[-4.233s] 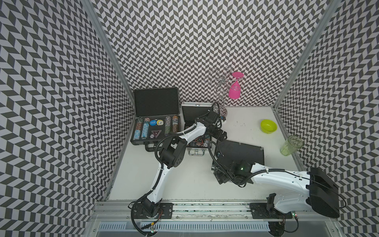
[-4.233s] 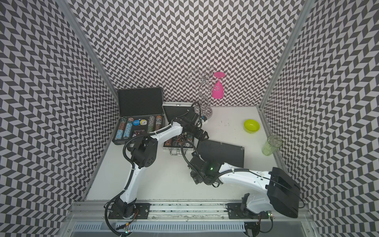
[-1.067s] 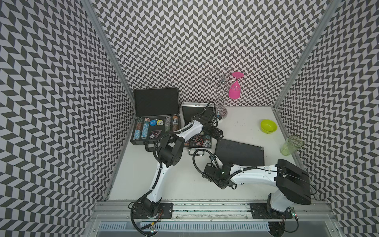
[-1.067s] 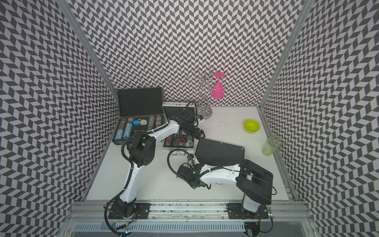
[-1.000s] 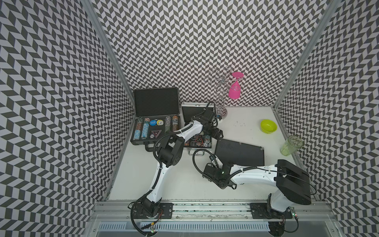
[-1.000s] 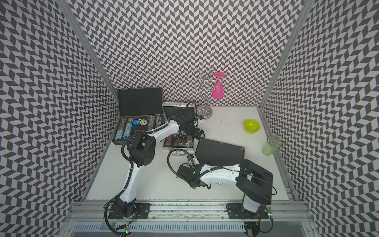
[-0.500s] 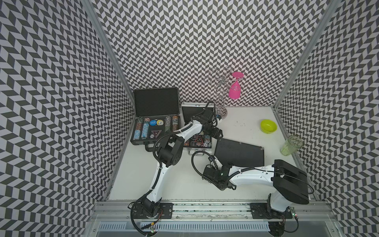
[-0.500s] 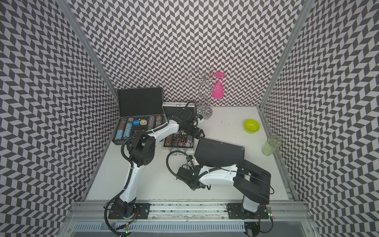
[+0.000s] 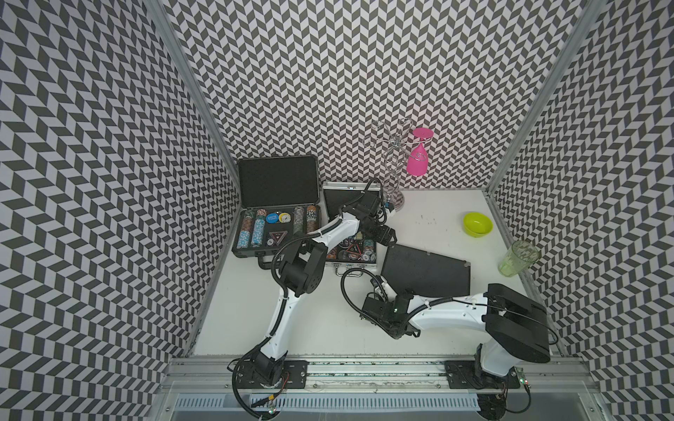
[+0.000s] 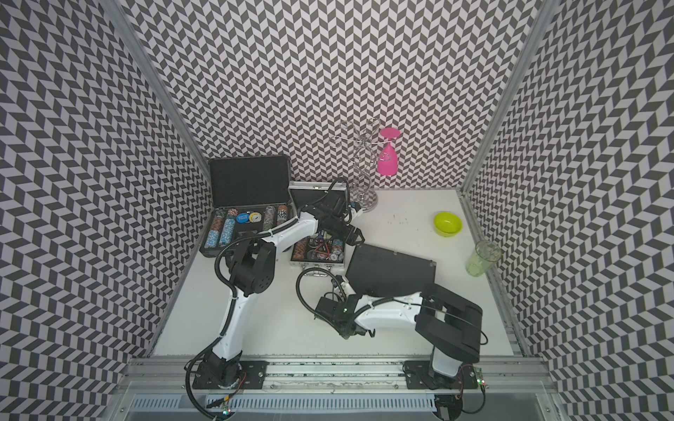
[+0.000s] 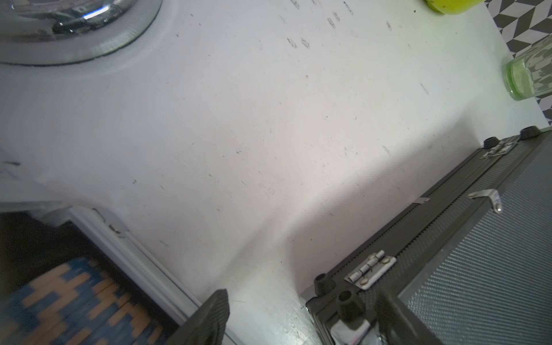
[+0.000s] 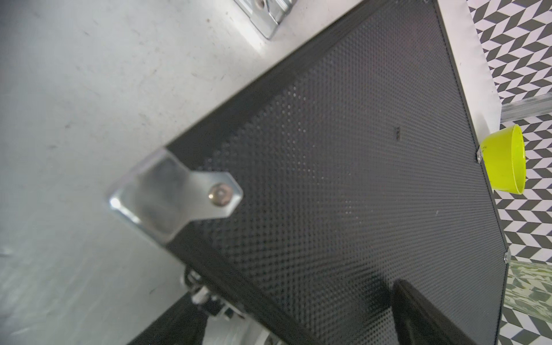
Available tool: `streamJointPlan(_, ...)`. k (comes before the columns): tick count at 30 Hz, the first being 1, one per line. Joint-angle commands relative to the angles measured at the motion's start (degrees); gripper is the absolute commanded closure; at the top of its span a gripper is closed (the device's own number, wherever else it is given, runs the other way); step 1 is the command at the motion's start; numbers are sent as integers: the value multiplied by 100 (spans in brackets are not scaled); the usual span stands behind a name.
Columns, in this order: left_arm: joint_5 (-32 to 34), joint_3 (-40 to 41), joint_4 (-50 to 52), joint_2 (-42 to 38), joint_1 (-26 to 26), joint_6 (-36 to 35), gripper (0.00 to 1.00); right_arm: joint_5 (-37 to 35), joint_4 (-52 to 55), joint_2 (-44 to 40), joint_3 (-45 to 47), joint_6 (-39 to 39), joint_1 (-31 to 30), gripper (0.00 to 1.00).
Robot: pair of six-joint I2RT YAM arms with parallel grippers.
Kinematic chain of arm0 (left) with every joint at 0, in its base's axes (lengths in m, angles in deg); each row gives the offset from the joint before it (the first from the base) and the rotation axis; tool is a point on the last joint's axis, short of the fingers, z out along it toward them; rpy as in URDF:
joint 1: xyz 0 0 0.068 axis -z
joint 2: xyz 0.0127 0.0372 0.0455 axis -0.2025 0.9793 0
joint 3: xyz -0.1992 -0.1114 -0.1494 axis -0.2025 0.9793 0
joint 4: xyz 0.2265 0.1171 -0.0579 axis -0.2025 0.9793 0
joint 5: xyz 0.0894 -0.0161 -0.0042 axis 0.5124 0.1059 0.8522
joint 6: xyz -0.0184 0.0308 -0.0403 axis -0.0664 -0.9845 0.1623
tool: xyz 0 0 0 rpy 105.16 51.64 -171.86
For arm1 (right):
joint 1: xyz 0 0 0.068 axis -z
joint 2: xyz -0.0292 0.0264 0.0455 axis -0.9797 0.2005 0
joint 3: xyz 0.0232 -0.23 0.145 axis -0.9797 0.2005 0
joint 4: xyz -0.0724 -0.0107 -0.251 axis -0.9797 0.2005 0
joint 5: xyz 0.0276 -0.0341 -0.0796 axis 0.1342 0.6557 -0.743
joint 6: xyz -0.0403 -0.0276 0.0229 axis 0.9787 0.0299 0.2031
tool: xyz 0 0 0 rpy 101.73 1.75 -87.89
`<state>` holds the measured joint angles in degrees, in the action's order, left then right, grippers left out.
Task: Close the poker set cases
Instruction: Fasten the fastener on the poker set case.
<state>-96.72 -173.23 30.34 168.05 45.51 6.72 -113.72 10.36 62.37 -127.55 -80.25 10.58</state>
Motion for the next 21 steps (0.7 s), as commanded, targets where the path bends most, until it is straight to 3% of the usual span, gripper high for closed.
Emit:
streamJointPlan(1,13,-169,319,215,-22,-119,20,1944,-711,-181,87,-352,105,3)
streamJointPlan(11,-32,-265,277,177,-65,72,19,2040,-301,-1110,-290,-95,570,2)
streamJointPlan(21,38,-315,-6,-87,-180,532,11,2602,-180,-2097,-105,-243,2029,4)
